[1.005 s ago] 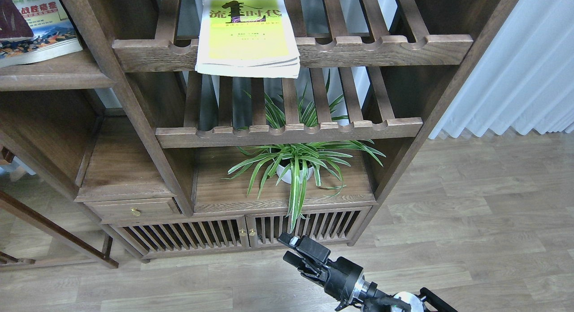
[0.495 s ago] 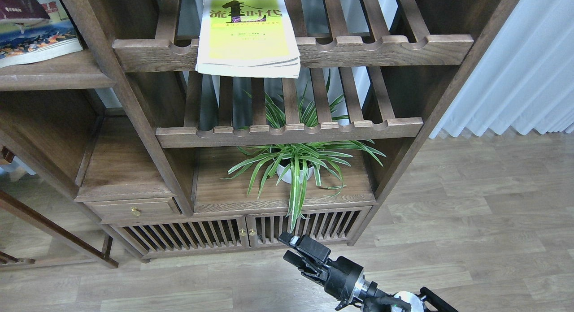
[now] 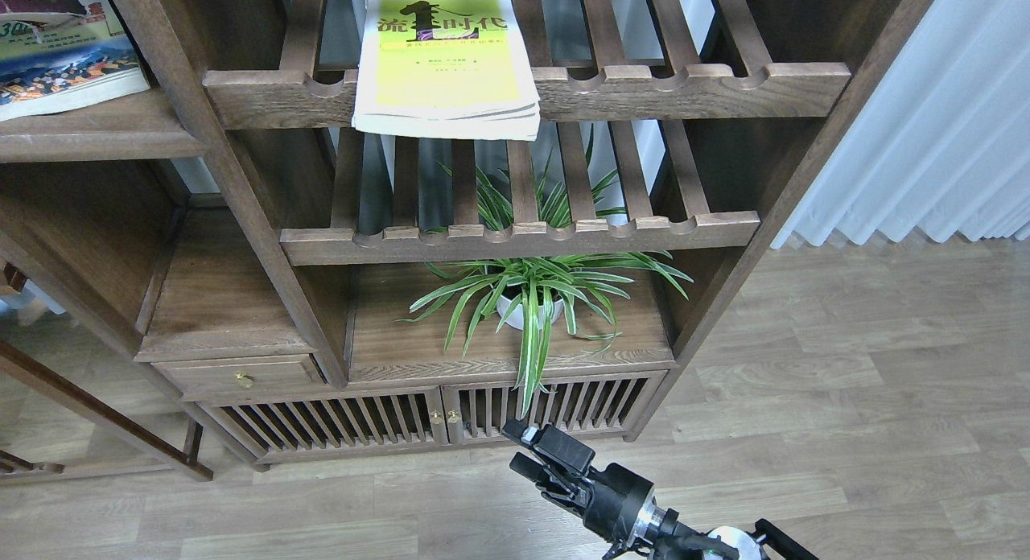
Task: Organize books on shelf
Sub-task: 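Lay the maroon book on the side shelf and withdraw the left gripper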
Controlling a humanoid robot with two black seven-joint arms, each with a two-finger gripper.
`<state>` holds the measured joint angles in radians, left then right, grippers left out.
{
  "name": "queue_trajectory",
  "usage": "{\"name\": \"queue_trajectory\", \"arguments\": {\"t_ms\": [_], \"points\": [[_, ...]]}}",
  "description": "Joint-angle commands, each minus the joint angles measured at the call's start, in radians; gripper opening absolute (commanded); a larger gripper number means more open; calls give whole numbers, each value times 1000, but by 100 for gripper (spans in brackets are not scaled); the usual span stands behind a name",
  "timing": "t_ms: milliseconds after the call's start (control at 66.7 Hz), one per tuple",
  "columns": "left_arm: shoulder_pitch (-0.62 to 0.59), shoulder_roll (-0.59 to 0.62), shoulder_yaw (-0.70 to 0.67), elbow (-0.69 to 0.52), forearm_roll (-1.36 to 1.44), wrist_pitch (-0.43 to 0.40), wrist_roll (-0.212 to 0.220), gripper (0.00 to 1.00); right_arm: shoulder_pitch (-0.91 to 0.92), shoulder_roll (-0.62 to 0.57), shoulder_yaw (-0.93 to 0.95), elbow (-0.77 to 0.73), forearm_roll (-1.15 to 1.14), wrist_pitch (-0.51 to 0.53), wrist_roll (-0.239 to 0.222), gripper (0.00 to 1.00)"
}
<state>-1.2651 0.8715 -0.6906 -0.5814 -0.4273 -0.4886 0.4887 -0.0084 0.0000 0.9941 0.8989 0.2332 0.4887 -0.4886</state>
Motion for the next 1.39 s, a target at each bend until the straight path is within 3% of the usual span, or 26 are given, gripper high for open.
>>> {"name": "queue_trajectory", "arguments": {"t_ms": [0,30,180,315,735,1095,1380], "points": [[3,0,0,-2,16,0,0,81,-2,0,0,0,0,0,0,99],[1,0,-4,-3,16,0,0,90,-2,0,0,0,-2,0,0,99],[1,7,-14,-14,15,0,0,99,-2,0,0,0,-2,0,0,99],[1,7,-14,-29,13,0,0,99,-2,0,-2,0,-2,0,0,99],[6,32,-7,-253,15,0,0,99,-2,0,0,-6,-2,0,0,99],[29,195,60,-330,88,0,0,99,-2,0,1,-14,0,0,0,99],[38,368,210,-506,107,0,0,99,-10,0,0,-14,0,0,0,99]]}}
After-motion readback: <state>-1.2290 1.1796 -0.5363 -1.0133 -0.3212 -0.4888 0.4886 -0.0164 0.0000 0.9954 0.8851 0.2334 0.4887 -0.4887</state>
